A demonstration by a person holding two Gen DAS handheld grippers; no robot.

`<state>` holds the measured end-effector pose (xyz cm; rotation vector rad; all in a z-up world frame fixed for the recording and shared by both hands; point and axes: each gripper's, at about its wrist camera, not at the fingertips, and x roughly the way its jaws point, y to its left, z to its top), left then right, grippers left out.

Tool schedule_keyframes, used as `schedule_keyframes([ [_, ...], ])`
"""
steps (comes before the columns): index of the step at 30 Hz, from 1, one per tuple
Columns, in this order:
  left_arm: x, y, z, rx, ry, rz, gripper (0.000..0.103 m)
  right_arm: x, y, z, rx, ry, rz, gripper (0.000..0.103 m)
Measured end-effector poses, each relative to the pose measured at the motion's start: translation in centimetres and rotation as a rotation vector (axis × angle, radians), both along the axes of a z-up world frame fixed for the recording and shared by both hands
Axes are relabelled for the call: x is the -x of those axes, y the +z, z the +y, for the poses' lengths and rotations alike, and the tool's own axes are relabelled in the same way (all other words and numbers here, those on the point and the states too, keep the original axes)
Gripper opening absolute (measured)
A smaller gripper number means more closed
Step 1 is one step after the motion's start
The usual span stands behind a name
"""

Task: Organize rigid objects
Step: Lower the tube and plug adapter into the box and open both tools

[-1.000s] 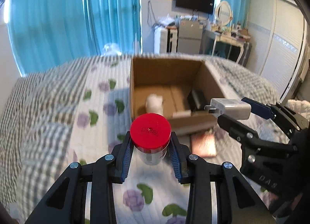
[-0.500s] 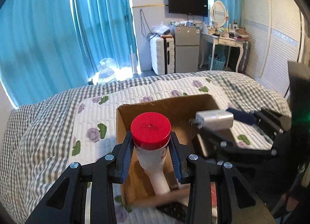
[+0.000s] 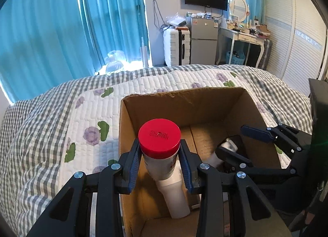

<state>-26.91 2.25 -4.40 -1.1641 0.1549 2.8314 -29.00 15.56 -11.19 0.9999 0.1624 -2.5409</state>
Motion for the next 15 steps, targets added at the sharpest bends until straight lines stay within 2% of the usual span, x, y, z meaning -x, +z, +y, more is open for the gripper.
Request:
schedule_keyframes([
  [2,-0.1,0.0,0.1,-0.003,0.001,-0.007,0.037,-0.4,0.5,0.3,0.006,-0.014,0.009,0.063],
  [11,2.2,-1.1,2.5,-0.043,-0.047,-0.077,0.037,-1.3,3.8,5.3,0.06,-0.168,0.05,0.065],
  [15,3.5,-2.3,4.0,-0.026,-0.07,-0.085,0.037,-1.3,4.2,6.9,0.096,-0.201,0.067,0.066],
])
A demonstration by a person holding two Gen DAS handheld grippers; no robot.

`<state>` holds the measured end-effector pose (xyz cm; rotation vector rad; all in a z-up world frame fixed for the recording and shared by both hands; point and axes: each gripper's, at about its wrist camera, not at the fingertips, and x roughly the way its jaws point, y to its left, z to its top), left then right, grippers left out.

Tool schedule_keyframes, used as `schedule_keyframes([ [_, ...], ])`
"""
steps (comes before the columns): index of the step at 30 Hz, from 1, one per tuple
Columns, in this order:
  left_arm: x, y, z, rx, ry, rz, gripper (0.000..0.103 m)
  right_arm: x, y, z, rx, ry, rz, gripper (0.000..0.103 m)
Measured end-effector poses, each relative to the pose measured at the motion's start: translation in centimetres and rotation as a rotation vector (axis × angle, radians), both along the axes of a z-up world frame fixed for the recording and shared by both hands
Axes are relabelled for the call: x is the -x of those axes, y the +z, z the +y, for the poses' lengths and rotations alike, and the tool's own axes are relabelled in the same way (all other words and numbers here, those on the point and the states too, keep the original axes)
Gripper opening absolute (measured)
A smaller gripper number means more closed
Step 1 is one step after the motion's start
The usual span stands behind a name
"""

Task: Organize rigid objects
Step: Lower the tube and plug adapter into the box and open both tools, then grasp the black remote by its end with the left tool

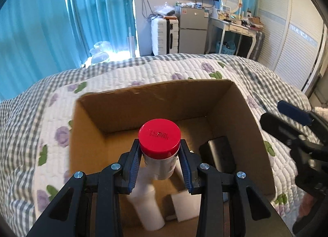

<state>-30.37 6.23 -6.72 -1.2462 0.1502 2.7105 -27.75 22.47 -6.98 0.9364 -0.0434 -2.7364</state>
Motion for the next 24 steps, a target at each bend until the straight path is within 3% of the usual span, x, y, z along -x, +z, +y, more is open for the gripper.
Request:
schedule_keyframes([
  [5,0.6,-0.9,0.4,-0.002,-0.004,-0.012,0.039,0.2,-0.4,0.7,-0.001,-0.013,0.0,0.066],
  [9,-0.4,0.6,0.0,0.011,0.032,0.063,0.076,-0.4,-0.1,0.8,-0.008,-0.02,0.015,0.067],
  [14,-2.2,2.8,-1.3,-0.014,0.06,0.081,0.078,-1.5,0.5,0.8,-0.02,-0.024,0.032,0.07],
  [17,-4.3,4.1,-2.3,-0.008,0.081,0.101,0.088,-3.1,1.2,0.6,-0.037,-0.024,0.045,0.07],
  [24,-11.0,6.2,-4.8,0.006,0.131,0.152,0.095,-8.2,2.6,0.1,-0.073,-0.027,0.067,0.077],
])
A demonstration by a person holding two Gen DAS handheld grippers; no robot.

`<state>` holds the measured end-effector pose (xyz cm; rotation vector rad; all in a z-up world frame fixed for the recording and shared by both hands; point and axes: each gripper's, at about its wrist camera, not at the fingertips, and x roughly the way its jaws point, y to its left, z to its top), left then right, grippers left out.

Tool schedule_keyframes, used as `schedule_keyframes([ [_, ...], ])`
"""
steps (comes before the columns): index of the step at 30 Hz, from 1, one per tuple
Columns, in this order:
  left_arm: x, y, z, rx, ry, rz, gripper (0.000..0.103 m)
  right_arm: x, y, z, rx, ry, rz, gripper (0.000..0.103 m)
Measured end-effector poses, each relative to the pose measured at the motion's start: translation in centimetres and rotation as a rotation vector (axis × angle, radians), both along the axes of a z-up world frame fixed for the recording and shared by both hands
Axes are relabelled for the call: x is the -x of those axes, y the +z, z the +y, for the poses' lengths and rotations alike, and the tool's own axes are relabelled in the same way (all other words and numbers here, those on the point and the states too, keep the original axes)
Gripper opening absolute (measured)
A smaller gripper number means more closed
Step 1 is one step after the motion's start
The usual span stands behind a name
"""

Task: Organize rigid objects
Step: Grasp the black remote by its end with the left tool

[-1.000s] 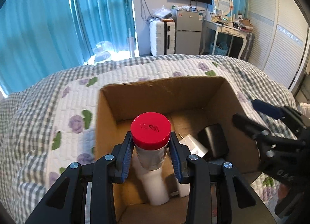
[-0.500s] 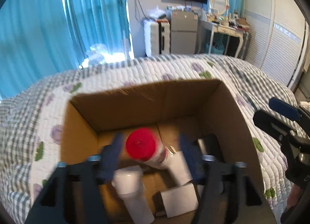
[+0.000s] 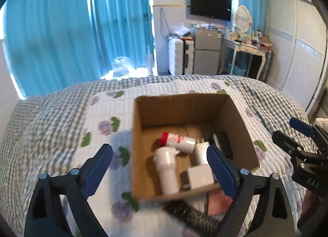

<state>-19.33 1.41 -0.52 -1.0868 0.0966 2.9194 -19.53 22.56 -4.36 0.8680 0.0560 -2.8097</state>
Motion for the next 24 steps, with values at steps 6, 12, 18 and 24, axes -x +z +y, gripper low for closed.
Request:
schedule_keyframes([
  [6,-4.0,-1.2,-1.0,0.003,0.056,0.007,0.095,-4.1,-1.5,-1.1,-0.021,0.011,-0.029,0.083],
  [12,-6.0,-5.1,-1.5,-0.014,0.08,-0.05,0.095,-5.8,-4.5,-1.9,-0.017,0.026,-0.086,0.083],
  [18,-6.3,-9.6,-1.3,-0.001,0.108,-0.133,0.095,-5.2,-8.1,-2.7,-0.087,0.027,-0.153,0.083],
  [24,-5.9,-11.9,0.3,-0.015,0.114,-0.211,0.095,-4.1,-9.8,-1.7,-0.085,-0.028,-0.217,0.083],
])
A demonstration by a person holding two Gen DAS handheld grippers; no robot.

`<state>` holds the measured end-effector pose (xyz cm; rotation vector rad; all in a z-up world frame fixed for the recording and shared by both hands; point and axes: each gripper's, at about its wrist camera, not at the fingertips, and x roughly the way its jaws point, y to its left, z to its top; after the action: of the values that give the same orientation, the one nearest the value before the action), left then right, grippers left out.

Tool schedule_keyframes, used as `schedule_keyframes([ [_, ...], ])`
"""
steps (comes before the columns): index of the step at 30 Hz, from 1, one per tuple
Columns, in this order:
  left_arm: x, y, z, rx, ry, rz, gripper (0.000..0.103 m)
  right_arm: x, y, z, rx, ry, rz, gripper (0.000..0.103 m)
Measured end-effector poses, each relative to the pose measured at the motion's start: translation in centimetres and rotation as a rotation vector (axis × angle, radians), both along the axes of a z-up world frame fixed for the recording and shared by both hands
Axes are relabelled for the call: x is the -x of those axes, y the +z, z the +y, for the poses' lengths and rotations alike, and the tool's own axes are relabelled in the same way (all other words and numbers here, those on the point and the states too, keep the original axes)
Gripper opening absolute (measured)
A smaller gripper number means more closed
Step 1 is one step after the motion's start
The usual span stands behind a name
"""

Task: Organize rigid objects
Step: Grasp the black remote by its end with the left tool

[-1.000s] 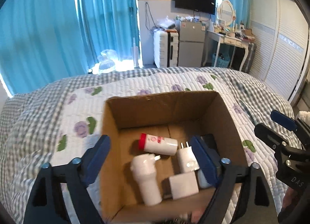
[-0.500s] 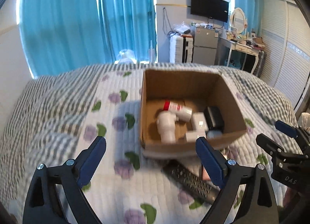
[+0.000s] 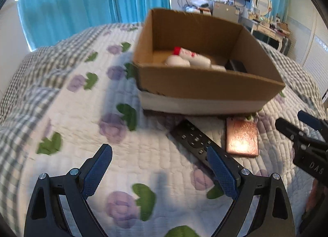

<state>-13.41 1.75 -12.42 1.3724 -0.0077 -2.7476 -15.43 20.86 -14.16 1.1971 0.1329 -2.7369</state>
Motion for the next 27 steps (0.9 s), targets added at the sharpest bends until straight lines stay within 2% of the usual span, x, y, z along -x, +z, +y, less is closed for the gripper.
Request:
schedule_keyframes([
  [3,0.5,-0.9,1.3,-0.034,0.002,-0.028,0.095,0.2,-0.2,0.5,0.008,-0.029,-0.012,0.083],
  [6,1.0,-2.1,3.0,-0.086,-0.046,-0.059,0.094,0.3,-0.2,1.1,0.023,-0.046,-0.017,0.083],
  [9,1.5,-3.3,4.4,-0.074,-0.072,-0.093,0.094,0.3,0.0,1.4,0.04,-0.054,-0.014,0.083],
  [12,2.1,-4.5,5.1,-0.07,-0.083,-0.133,0.085,0.4,-0.1,1.6,0.046,-0.056,-0.018,0.083],
  [13,2.3,-4.7,5.2,-0.092,-0.08,-0.136,0.083,0.4,-0.2,1.6,0.048,-0.056,-0.021,0.083],
  [16,3.1,-5.3,5.2,-0.121,-0.058,-0.154,0.083,0.5,-0.3,1.6,0.048,-0.056,-0.026,0.083],
  [19,3.3,-5.8,5.8,-0.107,-0.062,-0.171,0.081,0.6,-0.5,1.6,0.044,-0.059,-0.032,0.083],
  [20,3.1,-5.7,6.0,-0.105,-0.071,-0.165,0.078,0.6,-0.5,1.5,0.042,-0.06,-0.034,0.083],
  [21,2.8,-5.5,6.2,-0.11,-0.086,-0.159,0.067,0.7,-0.5,1.5,0.039,-0.06,-0.035,0.083],
  [22,2.5,-5.3,6.2,-0.109,-0.085,-0.152,0.05,0.7,-0.6,1.5,0.035,-0.059,-0.036,0.083],
  [24,2.1,-4.9,6.0,-0.096,-0.089,-0.156,0.039,0.6,-0.6,1.4,0.029,-0.059,-0.033,0.083],
  [27,1.1,-4.1,4.6,-0.145,-0.095,-0.175,0.032,0.4,-0.5,1.3,0.021,-0.058,-0.024,0.083],
])
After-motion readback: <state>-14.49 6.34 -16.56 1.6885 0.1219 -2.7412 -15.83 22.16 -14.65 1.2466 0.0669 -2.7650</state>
